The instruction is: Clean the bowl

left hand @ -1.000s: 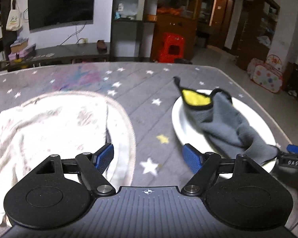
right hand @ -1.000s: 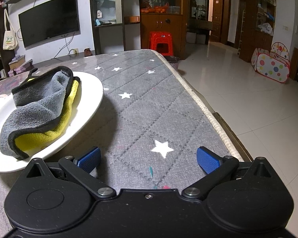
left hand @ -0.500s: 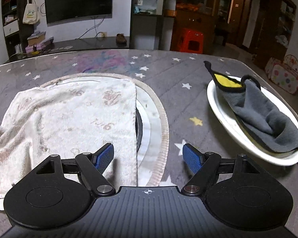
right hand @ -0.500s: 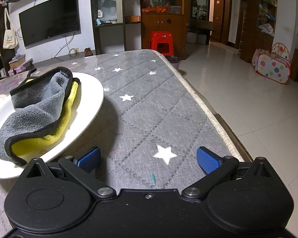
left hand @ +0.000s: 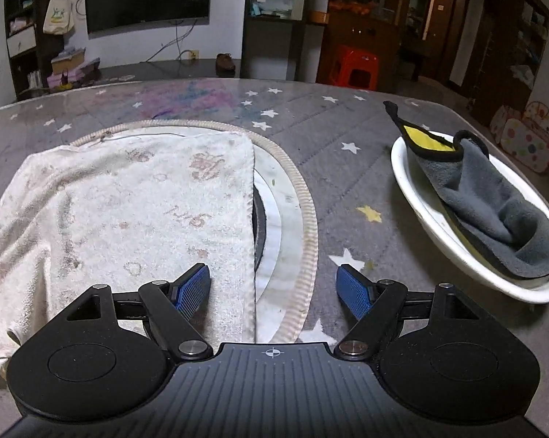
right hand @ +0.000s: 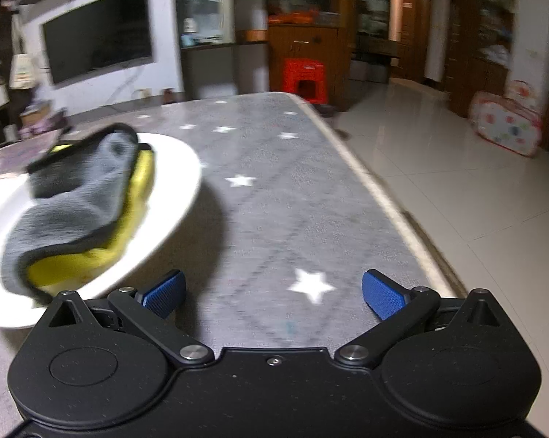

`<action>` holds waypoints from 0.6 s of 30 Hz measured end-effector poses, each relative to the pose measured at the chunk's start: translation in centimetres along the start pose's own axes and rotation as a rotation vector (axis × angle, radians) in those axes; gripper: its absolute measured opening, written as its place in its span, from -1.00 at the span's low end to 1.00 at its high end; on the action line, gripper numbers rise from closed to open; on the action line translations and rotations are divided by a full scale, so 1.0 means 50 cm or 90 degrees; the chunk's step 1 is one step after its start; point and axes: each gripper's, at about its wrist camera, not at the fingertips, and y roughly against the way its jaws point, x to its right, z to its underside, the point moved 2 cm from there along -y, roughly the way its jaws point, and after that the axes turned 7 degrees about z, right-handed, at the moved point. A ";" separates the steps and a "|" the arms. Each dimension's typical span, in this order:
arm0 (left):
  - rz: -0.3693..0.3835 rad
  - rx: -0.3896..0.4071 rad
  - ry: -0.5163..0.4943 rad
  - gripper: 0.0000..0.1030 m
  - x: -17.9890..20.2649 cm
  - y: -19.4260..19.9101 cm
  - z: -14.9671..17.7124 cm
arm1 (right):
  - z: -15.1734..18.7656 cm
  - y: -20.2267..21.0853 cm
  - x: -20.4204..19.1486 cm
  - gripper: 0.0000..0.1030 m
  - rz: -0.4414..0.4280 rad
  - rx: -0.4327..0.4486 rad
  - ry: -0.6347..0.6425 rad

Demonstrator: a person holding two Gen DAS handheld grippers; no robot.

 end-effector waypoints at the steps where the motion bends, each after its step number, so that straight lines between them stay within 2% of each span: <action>1: -0.001 0.000 -0.001 0.51 0.001 0.000 0.000 | 0.001 0.001 0.001 1.00 -0.002 -0.001 -0.001; 18: 0.000 0.009 -0.019 0.61 0.005 -0.007 0.008 | -0.005 0.012 -0.003 1.00 -0.004 -0.006 0.026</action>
